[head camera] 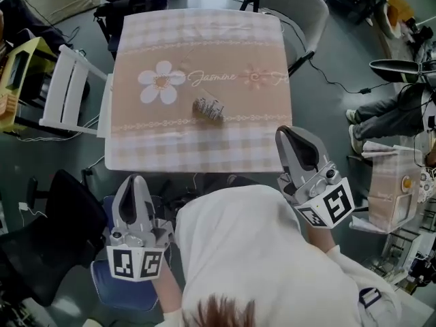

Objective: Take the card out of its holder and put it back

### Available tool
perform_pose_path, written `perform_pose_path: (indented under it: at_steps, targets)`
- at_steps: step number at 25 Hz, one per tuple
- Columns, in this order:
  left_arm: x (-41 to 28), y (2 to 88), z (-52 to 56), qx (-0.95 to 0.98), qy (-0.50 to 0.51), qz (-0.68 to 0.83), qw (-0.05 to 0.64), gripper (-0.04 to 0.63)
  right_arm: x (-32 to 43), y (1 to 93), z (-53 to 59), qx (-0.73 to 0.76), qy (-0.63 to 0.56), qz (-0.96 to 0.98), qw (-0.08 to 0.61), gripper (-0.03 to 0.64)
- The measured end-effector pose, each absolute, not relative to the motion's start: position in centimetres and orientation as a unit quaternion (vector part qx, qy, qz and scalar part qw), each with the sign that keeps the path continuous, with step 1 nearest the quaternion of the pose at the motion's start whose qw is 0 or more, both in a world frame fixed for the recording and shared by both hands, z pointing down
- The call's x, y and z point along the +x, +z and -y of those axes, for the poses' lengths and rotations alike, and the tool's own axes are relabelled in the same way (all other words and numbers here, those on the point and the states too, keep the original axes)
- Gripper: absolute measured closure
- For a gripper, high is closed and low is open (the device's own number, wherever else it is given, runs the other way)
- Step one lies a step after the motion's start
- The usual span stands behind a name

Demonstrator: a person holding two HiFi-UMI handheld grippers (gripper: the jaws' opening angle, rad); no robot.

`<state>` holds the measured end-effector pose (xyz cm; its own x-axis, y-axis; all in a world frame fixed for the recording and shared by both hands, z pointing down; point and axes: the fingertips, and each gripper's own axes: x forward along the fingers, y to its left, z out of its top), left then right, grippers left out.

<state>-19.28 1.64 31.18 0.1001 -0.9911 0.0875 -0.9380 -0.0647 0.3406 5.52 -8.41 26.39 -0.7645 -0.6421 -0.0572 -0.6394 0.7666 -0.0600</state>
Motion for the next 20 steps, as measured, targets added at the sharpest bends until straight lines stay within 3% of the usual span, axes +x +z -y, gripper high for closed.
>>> perform_pose_path:
  at_steps: [20]
  targets:
    - [-6.0, 30.6, -8.1, 0.771, -0.069, 0.614, 0.151, 0.592, 17.1, 29.1, -3.8, -0.352, -0.067, -0.933, 0.018, 0.615]
